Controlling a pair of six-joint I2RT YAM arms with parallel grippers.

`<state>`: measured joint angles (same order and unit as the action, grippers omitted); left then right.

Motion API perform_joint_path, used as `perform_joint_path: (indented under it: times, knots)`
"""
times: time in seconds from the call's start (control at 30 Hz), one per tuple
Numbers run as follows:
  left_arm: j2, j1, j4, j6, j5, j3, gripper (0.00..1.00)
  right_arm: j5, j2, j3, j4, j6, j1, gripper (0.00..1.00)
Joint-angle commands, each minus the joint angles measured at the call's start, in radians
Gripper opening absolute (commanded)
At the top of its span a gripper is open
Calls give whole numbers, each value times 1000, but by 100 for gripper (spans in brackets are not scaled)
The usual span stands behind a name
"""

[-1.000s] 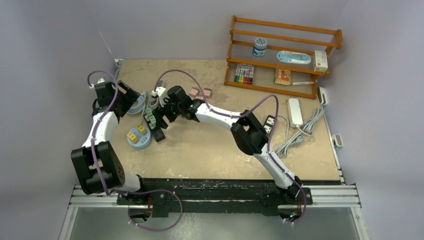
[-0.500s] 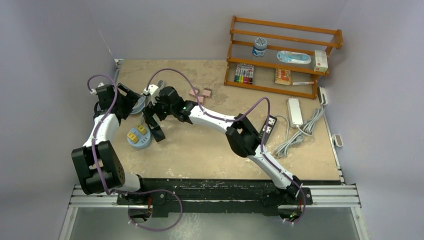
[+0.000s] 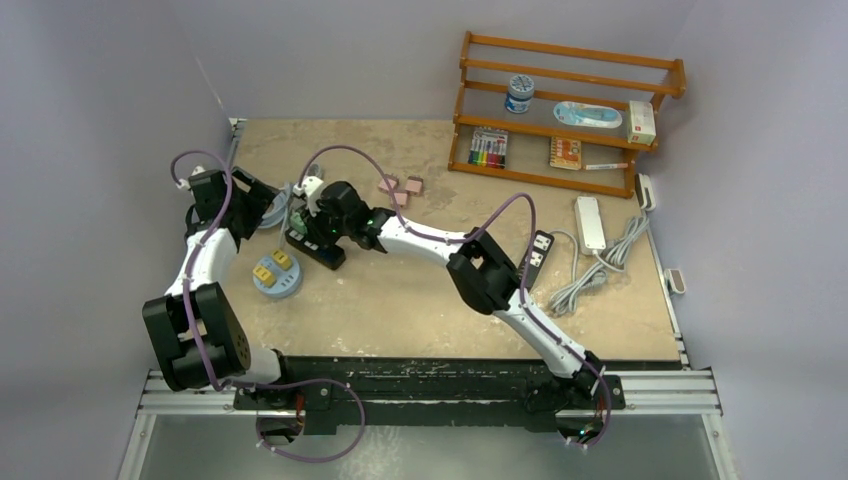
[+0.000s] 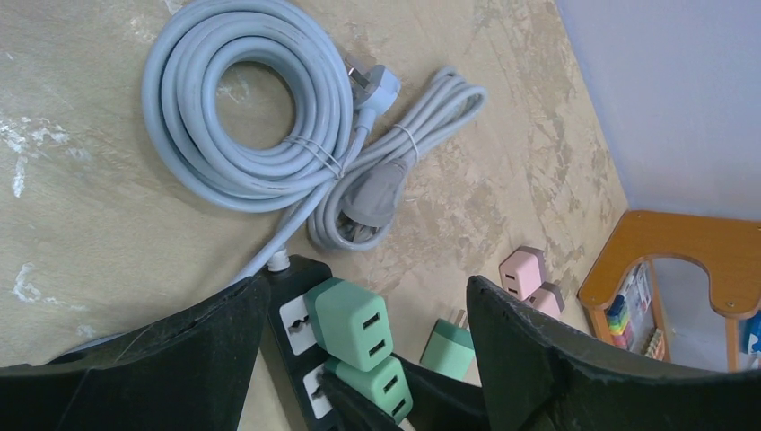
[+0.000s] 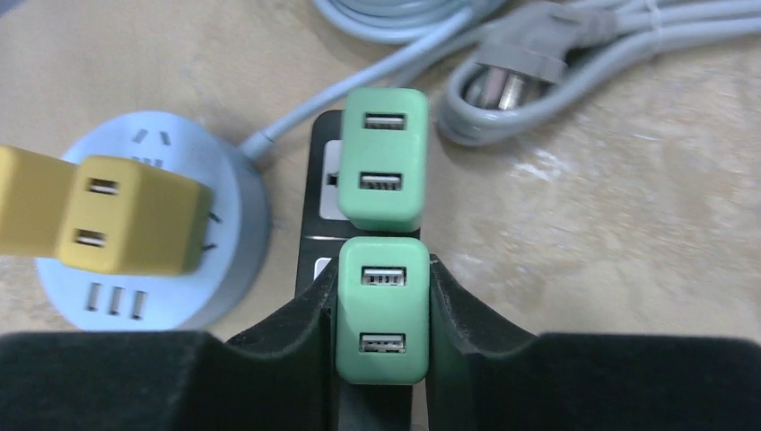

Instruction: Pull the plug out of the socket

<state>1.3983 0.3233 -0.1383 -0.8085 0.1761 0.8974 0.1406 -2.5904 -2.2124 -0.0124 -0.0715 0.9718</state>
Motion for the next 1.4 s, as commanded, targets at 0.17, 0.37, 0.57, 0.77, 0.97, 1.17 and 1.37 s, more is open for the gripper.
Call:
perform_joint_path:
  times: [0.17, 0.37, 0.57, 0.77, 0.97, 1.17, 1.37]
  knots:
    - [-70, -4, 52, 7, 24, -40, 78, -63, 118, 114, -47, -16, -19, 0]
    - [-67, -29, 110, 10, 92, -70, 77, -46, 206, 194, -124, -67, -51, 0]
    - [-74, -116, 75, 60, 100, -39, 77, 45, 291, 262, -211, -190, -121, 0]
    - [-82, -143, 116, 15, 115, -82, 77, 94, 329, 318, -263, -248, -150, 0]
    - [-67, -202, 218, -45, 149, -105, 77, 163, 337, 337, -287, -254, -163, 0]
    - [-15, -240, 288, -102, 169, -113, 77, 191, 349, 369, -323, -275, -180, 0]
    - [17, -252, 292, -141, 165, -116, 76, 187, 376, 410, -378, -325, -204, 0]
